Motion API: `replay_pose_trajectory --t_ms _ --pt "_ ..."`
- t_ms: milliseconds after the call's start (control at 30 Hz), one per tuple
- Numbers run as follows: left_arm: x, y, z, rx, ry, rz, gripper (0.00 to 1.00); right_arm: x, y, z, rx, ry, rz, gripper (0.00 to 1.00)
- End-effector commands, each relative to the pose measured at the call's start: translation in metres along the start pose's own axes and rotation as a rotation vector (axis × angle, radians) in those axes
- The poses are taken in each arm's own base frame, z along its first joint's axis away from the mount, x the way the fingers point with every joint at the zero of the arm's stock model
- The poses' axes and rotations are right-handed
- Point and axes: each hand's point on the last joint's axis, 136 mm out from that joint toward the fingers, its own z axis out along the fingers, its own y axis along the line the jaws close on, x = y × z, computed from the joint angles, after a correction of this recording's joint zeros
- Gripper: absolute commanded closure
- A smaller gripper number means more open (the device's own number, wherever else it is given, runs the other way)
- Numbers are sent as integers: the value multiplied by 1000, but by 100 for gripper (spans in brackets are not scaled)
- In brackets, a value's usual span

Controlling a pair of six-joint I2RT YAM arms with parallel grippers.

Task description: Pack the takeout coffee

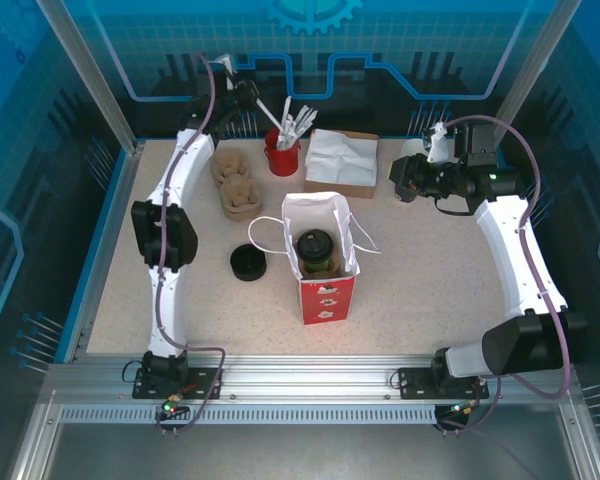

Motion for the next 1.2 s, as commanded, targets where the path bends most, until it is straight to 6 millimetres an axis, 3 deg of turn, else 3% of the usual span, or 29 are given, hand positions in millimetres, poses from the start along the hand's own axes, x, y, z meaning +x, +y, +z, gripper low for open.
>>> replay_pose_trajectory --t_ms 0,233,700,1000,1167 --pt "-16 -20 -30 -30 -17 99 89 -4 8 -13 -28 -29 -29 69" --pt "-43 -55 -70 -31 -67 199 89 -2 8 -17 -32 -33 -33 69" --pt "-89 -131 -190 19 -191 350 89 -10 10 -22 -42 -53 -48 69" --pt "-79 -191 -271 144 -209 440 88 -16 9 -17 -44 -58 -55 69" --pt "-76 -197 -286 152 -240 453 88 -17 8 -12 -51 -47 -51 69"
